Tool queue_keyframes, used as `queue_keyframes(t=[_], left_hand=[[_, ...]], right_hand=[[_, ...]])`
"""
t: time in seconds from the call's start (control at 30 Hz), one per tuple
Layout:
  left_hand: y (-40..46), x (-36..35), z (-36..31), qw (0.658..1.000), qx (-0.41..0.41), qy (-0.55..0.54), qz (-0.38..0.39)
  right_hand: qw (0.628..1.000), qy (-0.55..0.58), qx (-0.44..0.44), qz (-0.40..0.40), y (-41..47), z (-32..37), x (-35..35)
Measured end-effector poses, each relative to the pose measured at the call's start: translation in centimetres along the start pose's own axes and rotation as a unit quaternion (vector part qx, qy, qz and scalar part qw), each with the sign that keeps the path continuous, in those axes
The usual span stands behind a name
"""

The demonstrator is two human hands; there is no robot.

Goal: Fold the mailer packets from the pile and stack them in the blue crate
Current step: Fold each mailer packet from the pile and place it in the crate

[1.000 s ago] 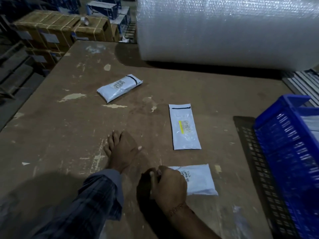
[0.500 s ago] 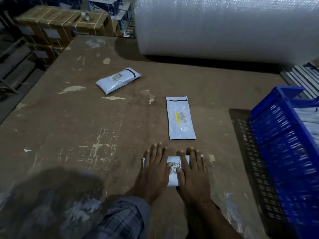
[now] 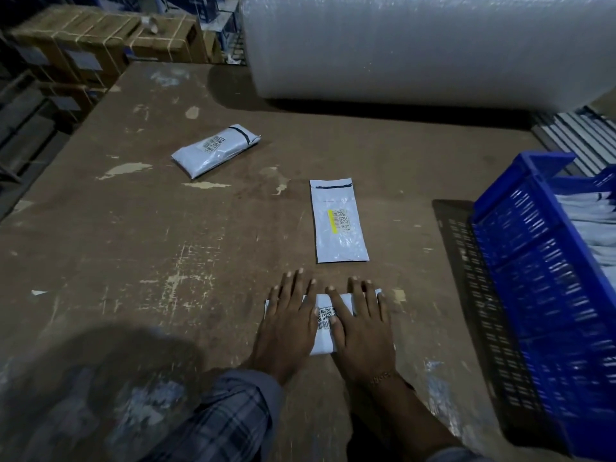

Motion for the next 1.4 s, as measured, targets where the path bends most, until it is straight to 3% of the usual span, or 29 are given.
queue_keyframes(t=[0.53, 0.8, 1.0, 1.2, 1.4], left_hand=[[-0.2, -1.0, 0.5, 0.999, 0.010, -0.021, -0.031], [-3.5, -1.5, -1.5, 0.998, -0.051, -0.021, -0.029], [-1.9, -0.2, -1.0, 0.999, 0.001, -0.017, -0.029], [-2.4, -0.2, -1.5, 0.990, -0.142, 0.026, -0.002], [-1.2, 0.4, -0.1, 0.999, 0.053, 0.005, 0.007]], right_hand=[[0.999, 0.030, 0.034, -0.007, -3.1, -0.2, -0.7], [0.999, 0.011, 0.021, 0.024, -0.7, -0.9, -0.8], [0.999, 0.034, 0.025, 0.021, -4.7, -0.7, -0.6], [1.000, 0.002, 0.010, 0.029, -2.2, -1.1, -1.1], [0.998, -0.010, 0.050, 0.033, -4.8, -0.4, -0.3]])
Point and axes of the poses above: each hand's wrist, its own y-axis towards the middle knuckle, its own x-axis out of the back of the hand, z = x × y, the point moved 5 cm from there along y, towards the middle knuckle, and after that the axes turned 6 degrees about -y, right-handed, at the moved point
